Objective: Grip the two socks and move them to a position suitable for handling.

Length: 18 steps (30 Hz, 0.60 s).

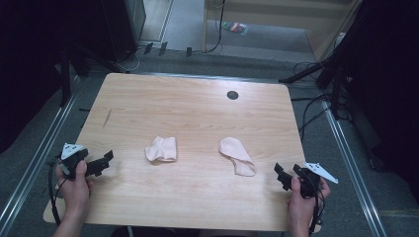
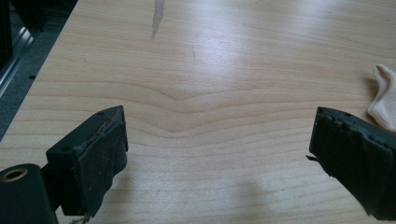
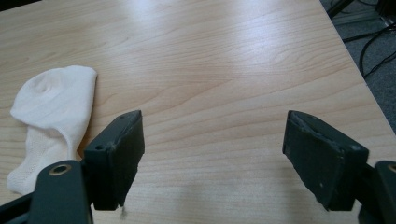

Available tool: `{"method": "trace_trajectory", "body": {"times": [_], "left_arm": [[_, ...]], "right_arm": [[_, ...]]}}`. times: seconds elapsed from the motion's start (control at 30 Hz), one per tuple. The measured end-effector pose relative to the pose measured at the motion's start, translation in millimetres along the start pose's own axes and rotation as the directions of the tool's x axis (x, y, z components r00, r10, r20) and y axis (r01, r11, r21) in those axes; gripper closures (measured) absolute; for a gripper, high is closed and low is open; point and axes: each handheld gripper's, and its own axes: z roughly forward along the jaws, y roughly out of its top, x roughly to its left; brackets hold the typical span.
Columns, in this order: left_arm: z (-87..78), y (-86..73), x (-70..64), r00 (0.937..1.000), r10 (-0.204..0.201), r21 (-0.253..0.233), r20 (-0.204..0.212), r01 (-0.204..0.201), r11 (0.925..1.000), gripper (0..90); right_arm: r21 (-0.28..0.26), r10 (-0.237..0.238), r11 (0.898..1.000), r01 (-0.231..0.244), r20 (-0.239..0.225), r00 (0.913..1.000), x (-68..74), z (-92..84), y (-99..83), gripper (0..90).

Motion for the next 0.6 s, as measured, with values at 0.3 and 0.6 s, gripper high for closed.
{"method": "trace_trajectory", "body": {"times": [0.3, 0.6], "left_arm": [[-0.1, -0.1, -0.7, 1.0000, 0.006, -0.001, -0.001, -0.006, 1.0000, 4.8], [-0.1, -0.8, -4.4, 0.9997, 0.022, 0.001, -0.007, -0.022, 0.9998, 4.8]], "right_arm": [[-0.037, 0.003, 0.999, -0.005, -0.052, 0.9986, 17.4, -9.7, 6.4, 25.1], [-0.076, -0.123, 0.990, 0.115, -0.096, 0.9878, 75.1, -14.9, 30.0, 20.7]]}}
